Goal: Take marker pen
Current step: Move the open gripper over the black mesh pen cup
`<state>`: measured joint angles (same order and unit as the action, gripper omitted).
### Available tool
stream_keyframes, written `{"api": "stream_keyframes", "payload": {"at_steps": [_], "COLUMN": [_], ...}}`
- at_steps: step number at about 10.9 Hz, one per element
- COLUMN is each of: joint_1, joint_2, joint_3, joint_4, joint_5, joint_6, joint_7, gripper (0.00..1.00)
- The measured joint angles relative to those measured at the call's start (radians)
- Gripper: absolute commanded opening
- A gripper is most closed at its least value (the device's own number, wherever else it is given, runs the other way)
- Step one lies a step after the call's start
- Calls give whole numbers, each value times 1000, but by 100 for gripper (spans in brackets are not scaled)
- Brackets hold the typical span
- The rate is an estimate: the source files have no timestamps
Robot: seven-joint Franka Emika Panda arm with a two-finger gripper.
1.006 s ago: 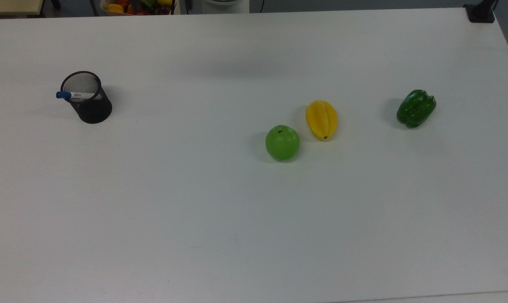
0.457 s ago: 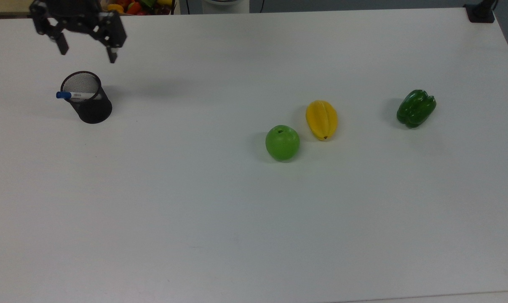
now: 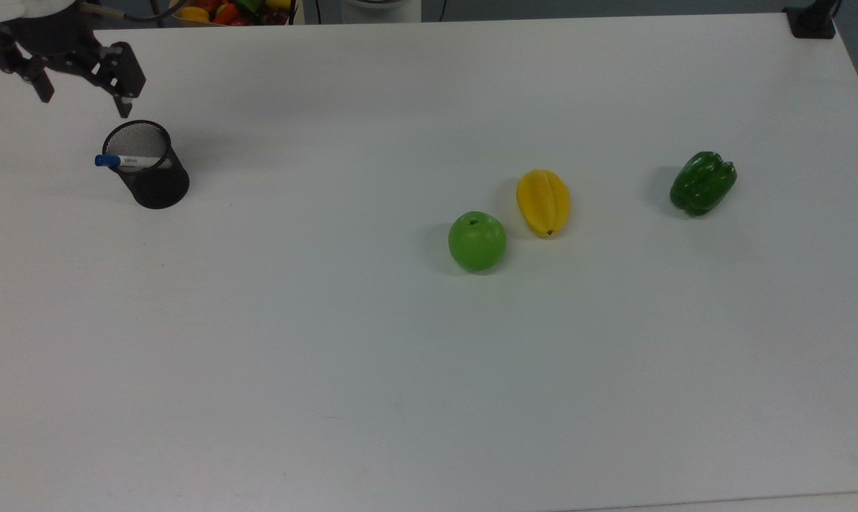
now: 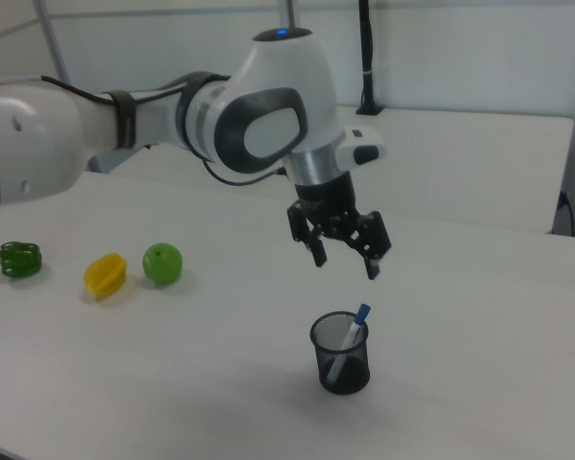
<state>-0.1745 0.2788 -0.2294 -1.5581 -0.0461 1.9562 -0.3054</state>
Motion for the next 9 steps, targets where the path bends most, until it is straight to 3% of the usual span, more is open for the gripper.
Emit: {"api": "stream_keyframes", "payload": {"at_steps": [1,7,9], "joint_1": [-6,-19,-19], "joint_2": [18,80,86], "joint_3": [-8,-17,-17], "joint_4": [-2,-48,-70], "joint_5": [-3,0,2], "joint_6": [29,172,200], "joint_7": [0,15,15], "gripper": [91,83,74]}}
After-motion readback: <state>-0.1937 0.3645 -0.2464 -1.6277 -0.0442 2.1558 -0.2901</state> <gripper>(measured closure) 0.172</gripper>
